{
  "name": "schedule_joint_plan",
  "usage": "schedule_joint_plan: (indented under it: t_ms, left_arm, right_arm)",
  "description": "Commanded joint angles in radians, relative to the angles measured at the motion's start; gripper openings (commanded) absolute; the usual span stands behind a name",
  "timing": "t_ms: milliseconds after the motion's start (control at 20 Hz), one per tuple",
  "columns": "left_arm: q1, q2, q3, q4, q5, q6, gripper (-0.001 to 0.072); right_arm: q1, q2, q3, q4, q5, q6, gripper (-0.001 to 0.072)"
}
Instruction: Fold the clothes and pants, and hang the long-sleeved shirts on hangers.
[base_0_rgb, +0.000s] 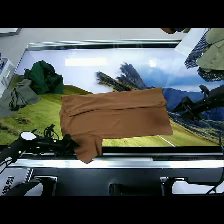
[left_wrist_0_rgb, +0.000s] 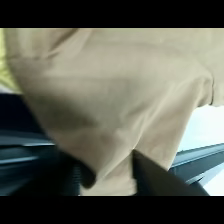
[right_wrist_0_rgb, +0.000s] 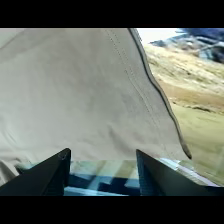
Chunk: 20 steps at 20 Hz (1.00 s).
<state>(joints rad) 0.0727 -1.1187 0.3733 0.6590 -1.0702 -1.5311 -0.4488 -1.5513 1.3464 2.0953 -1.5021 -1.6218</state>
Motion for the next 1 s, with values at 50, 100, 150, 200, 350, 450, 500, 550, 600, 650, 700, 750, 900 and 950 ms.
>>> schedule_joint_plan:
  t_ms: [50, 100, 150, 200, 350, 450, 500, 550, 600, 650, 700, 750, 900, 950]
  left_arm:
    - [-0.036, -0.029, -0.004, -0.069, 0.046, 0.033, 0.002]
    - [-0.034, -0.03, -0.004, -0.069, 0.046, 0.033, 0.0019]
    - [-0.034, -0.03, -0.004, -0.069, 0.044, 0.033, 0.0019]
    - [-0.034, -0.03, -0.004, -0.069, 0.038, 0.034, 0.002]
    - [-0.035, -0.03, -0.004, -0.069, 0.012, 0.043, 0.0019]
    - [-0.035, -0.03, -0.004, -0.068, 0.0, 0.043, 0.0019]
    - [-0.035, -0.03, -0.004, -0.069, -0.005, 0.044, 0.002]
    - [-0.035, -0.03, -0.004, -0.069, -0.008, 0.044, 0.002]
    - [-0.035, -0.03, -0.004, -0.069, -0.012, 0.044, 0.002]
    - [-0.035, -0.03, -0.004, -0.069, -0.013, 0.044, 0.0019]
    - [-0.035, -0.03, -0.004, -0.069, -0.013, 0.045, 0.002]
    - [-0.035, -0.03, -0.004, -0.069, -0.013, 0.052, 0.002]
    - [-0.035, -0.03, -0.004, -0.069, -0.013, 0.052, 0.002]
    - [-0.035, -0.03, -0.004, -0.069, -0.014, 0.051, 0.002]
  right_arm:
    - [-0.001, 0.001, -0.001, -0.014, 0.009, 0.017, 0.0477]
    - [-0.003, 0.001, -0.001, -0.052, 0.003, 0.01, 0.0477]
    - [-0.003, 0.001, -0.001, -0.102, 0.0, 0.012, 0.048]
    - [-0.003, -0.002, -0.001, -0.156, -0.004, 0.013, 0.0482]
    - [-0.003, -0.05, -0.02, -0.188, -0.043, 0.009, 0.0498]
    - [-0.003, -0.084, -0.058, -0.185, -0.049, 0.004, 0.0504]
    - [-0.003, -0.095, -0.078, -0.185, -0.047, -0.002, 0.0504]
    - [-0.003, -0.105, -0.097, -0.187, -0.043, -0.011, 0.0504]
    - [-0.003, -0.111, -0.115, -0.189, -0.038, -0.014, 0.0504]
    - [-0.003, -0.114, -0.132, -0.189, -0.033, -0.018, 0.0502]
    - [-0.003, -0.116, -0.147, -0.187, -0.026, -0.02, 0.0502]
    - [-0.003, -0.116, -0.164, -0.183, -0.019, -0.021, 0.0501]
    - [-0.003, -0.116, -0.201, -0.105, 0.001, -0.063, 0.048]
    - [-0.002, -0.116, -0.205, -0.089, 0.017, -0.068, 0.0479]
